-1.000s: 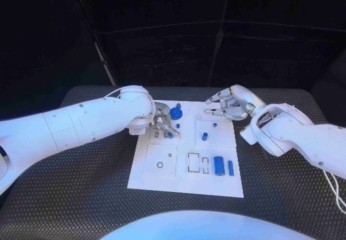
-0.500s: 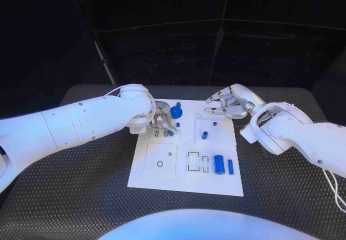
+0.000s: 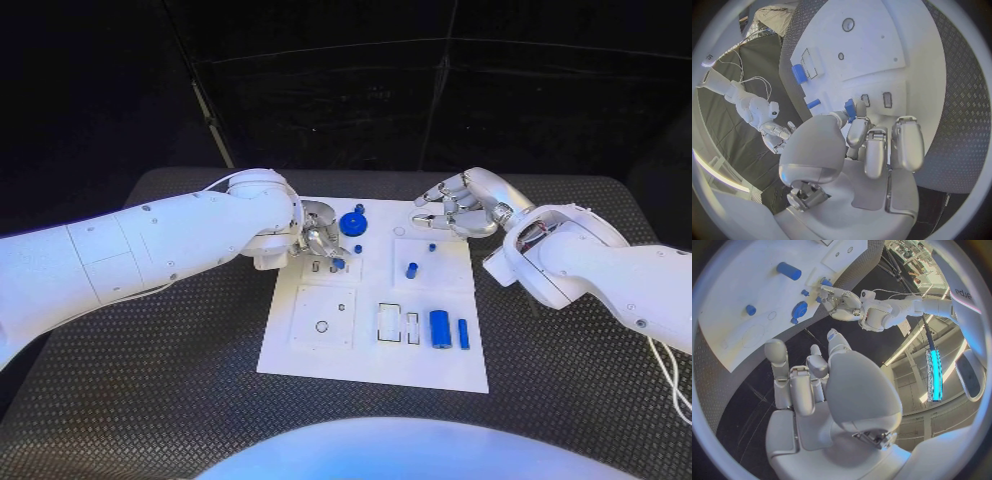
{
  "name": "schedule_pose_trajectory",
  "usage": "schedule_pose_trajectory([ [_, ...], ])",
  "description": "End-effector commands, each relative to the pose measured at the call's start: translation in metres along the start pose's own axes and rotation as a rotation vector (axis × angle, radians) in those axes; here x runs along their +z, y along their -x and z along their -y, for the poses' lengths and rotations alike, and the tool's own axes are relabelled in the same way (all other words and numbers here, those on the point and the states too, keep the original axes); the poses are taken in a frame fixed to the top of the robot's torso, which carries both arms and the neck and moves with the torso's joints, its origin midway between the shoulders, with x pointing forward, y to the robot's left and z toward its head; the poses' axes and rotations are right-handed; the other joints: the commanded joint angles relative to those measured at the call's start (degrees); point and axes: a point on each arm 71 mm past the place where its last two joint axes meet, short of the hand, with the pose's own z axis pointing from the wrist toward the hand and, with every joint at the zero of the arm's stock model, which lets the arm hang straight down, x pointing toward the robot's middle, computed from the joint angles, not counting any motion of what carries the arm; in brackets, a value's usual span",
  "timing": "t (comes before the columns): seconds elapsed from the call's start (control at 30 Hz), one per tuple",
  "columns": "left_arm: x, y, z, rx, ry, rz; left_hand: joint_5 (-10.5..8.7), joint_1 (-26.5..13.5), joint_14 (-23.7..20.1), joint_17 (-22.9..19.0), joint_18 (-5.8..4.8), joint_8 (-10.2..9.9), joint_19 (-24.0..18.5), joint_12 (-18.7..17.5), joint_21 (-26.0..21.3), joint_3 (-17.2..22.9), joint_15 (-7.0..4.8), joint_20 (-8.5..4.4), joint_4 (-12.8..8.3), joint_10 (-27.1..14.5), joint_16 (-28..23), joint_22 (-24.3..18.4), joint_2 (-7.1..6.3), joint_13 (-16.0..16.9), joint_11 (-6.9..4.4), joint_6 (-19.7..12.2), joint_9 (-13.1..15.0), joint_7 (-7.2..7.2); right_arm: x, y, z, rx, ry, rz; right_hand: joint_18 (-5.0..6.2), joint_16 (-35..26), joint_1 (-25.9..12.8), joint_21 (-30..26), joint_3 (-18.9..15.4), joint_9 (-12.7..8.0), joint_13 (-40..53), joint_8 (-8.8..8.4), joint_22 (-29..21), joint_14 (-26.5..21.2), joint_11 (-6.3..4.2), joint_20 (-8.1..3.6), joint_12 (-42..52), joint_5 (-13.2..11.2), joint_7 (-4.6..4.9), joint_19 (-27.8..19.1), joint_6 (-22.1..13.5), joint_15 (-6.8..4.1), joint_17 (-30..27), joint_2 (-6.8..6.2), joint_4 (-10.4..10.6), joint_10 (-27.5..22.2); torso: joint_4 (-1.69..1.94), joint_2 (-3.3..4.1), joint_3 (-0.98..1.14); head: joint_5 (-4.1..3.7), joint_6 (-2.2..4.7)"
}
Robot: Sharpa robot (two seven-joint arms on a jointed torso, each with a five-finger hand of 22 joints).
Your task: Assemble the parts on the task board
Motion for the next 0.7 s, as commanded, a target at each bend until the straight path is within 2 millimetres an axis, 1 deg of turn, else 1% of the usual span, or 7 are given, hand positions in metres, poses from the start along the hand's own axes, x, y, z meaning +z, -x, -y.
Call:
schedule_pose_trajectory([
  [0.03, -0.004, 0.003, -0.003, -0.037, -0.004, 0.048, 0.20, -0.51, 5.73, 15.08, -0.72, 0.46, -0.04, -0.22, -0.40, 6.83, -0.20, 0.11, -6.07, 0.20, 0.17, 0.11, -0.46, -0.20, 0.06, -0.21, 0.31, -0.14, 0.001, 0.000, -0.001, -0.004, 0.007, -0.005, 0.96, -0.22, 0.23, -0.19, -0.30, -0.06, -0.01, 0.15, -0.01, 3.34, -0.07, -0.34, -0.15, 0.21, 0.08, -0.12, 0.37, -0.39, 3.55, 0.44, 0.03, 0.20, 0.14, -0.04, 0.07, 0.06, 0.11],
  [0.1, -0.006, 0.003, -0.005, -0.033, -0.001, 0.063, 0.19, -0.66, 5.73, 15.08, -0.73, 0.54, -0.02, -0.27, -0.39, 7.17, -0.20, 0.10, -6.23, 0.18, 0.17, 0.15, -0.65, -0.27, 0.04, -0.20, 0.43, -0.16, 0.001, 0.000, -0.001, -0.004, 0.007, -0.005, 0.96, -0.22, 0.23, -0.19, -0.30, -0.06, -0.01, 0.15, -0.01, 3.34, -0.07, -0.34, -0.15, 0.21, 0.08, -0.12, 0.37, -0.39, 3.55, 0.44, 0.03, 0.20, 0.20, -0.05, 0.09, 0.04, 0.13],
  [0.23, -0.009, 0.002, -0.009, -0.031, 0.002, 0.097, 0.19, -0.97, 5.73, 15.08, -0.75, 0.73, 0.07, -0.25, -0.33, 8.16, -0.23, 0.07, -6.71, 0.27, 0.17, 0.31, -1.23, -0.26, -0.01, -0.20, 0.76, -0.23, 0.001, 0.000, 0.000, -0.004, 0.007, -0.005, 0.96, -0.22, 0.23, -0.19, -0.30, -0.06, -0.01, 0.15, -0.01, 3.34, -0.07, -0.34, -0.15, 0.21, 0.08, -0.12, 0.37, -0.39, 3.55, 0.44, 0.03, 0.20, 0.10, -0.11, 0.08, 0.33, 0.01],
  [0.33, -0.010, 0.001, -0.011, -0.031, 0.000, 0.116, 0.17, -1.12, 5.73, 15.08, -0.76, 0.82, 0.09, -0.43, -0.33, 8.80, -0.25, 0.06, -7.03, 0.19, 0.17, 0.35, -1.67, -0.47, -0.05, -0.26, 0.95, -0.25, 0.001, 0.001, 0.000, -0.004, 0.007, -0.005, 0.96, -0.22, 0.23, -0.19, -0.30, -0.06, -0.01, 0.15, -0.01, 3.34, -0.07, -0.34, -0.15, 0.21, 0.08, -0.12, 0.37, -0.39, 3.55, 0.44, 0.03, 0.20, 0.11, -0.06, 0.04, 0.32, 0.02],
  [0.5, -0.012, -0.001, -0.012, -0.042, -0.007, 0.144, 0.13, -1.28, 5.73, 15.08, -0.75, 0.80, 0.05, -1.42, -0.38, 9.28, -0.25, 0.04, -7.30, -0.43, 0.17, 0.30, -2.42, -1.64, -0.05, -0.40, 1.09, -0.25, 0.001, 0.001, 0.000, -0.005, 0.007, -0.005, 0.96, -0.22, 0.19, -0.21, -0.34, -0.06, 0.02, 0.19, -0.02, 3.35, -0.07, -0.35, -0.12, 0.32, 0.08, -0.11, 0.41, -0.40, 3.56, 0.49, 0.09, 0.24, -0.01, -0.07, 0.03, 0.48, -0.07],
  [0.63, -0.012, -0.002, -0.014, -0.059, -0.012, 0.171, 0.13, -1.16, 5.73, 15.08, -0.73, 0.78, 0.00, -2.20, -0.45, 9.71, -0.26, 0.03, -7.79, -0.84, 0.17, 0.26, -3.41, -2.52, -0.09, -0.49, 1.22, -0.30, 0.001, 0.001, 0.000, -0.005, 0.007, -0.005, 0.96, -0.22, 0.15, -0.22, -0.36, -0.05, 0.03, 0.22, -0.04, 3.35, -0.08, -0.36, -0.11, 0.38, 0.08, -0.10, 0.45, -0.40, 3.57, 0.57, 0.14, 0.25, -0.05, -0.07, 0.04, 0.51, -0.05],
  [0.7, -0.011, -0.003, -0.014, -0.068, -0.014, 0.183, 0.12, -1.13, 5.73, 15.08, -0.74, 0.78, 0.01, -2.28, -0.45, 9.79, -0.26, 0.03, -7.88, -0.86, 0.17, 0.28, -3.56, -2.61, -0.09, -0.50, 1.25, -0.31, 0.001, 0.001, 0.000, -0.005, 0.007, -0.005, 0.96, -0.22, 0.15, -0.22, -0.36, -0.05, 0.03, 0.22, -0.04, 3.35, -0.08, -0.36, -0.11, 0.38, 0.08, -0.10, 0.45, -0.40, 3.57, 0.57, 0.14, 0.25, -0.04, -0.08, 0.02, 0.56, -0.06],
])
